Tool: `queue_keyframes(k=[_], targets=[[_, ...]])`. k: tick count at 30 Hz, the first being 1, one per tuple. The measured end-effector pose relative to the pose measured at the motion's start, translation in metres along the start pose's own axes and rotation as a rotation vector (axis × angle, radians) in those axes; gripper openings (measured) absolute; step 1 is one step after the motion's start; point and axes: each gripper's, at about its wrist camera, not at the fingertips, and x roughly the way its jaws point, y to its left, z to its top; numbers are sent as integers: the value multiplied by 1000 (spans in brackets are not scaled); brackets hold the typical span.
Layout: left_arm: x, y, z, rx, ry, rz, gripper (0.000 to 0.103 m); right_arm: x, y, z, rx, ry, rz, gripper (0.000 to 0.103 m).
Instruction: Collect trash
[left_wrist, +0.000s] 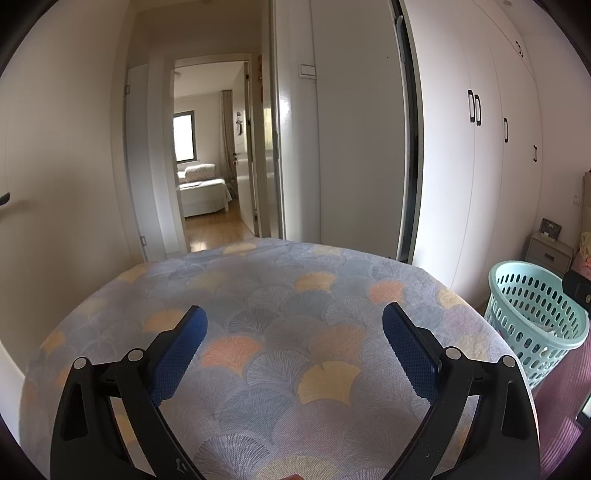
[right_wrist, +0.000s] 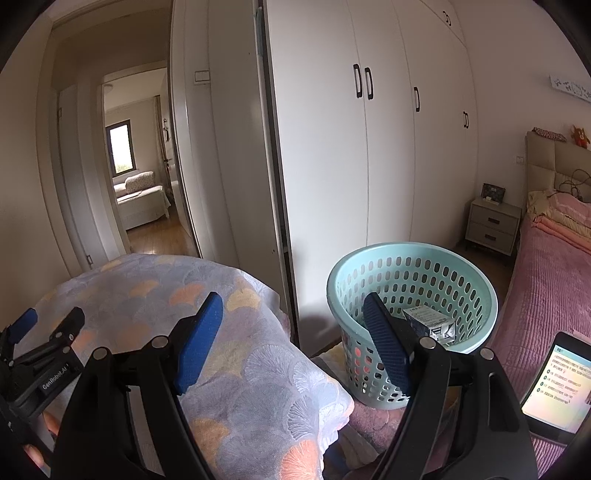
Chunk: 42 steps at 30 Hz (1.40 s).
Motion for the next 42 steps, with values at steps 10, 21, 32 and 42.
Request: queue_keyframes(k=[10, 21, 32, 42], targets=[[1, 1, -1, 1, 2, 0, 93, 7, 2, -6, -4, 23, 3, 75], [1, 2, 0, 2, 3, 0, 93, 7, 6, -9, -20, 30, 10, 75], [1, 3, -2, 2, 3, -3, 93, 6, 7, -10, -26, 32, 15, 75], [0, 2, -3, 7, 3, 1, 93, 7, 4, -10, -18, 34, 15, 75]])
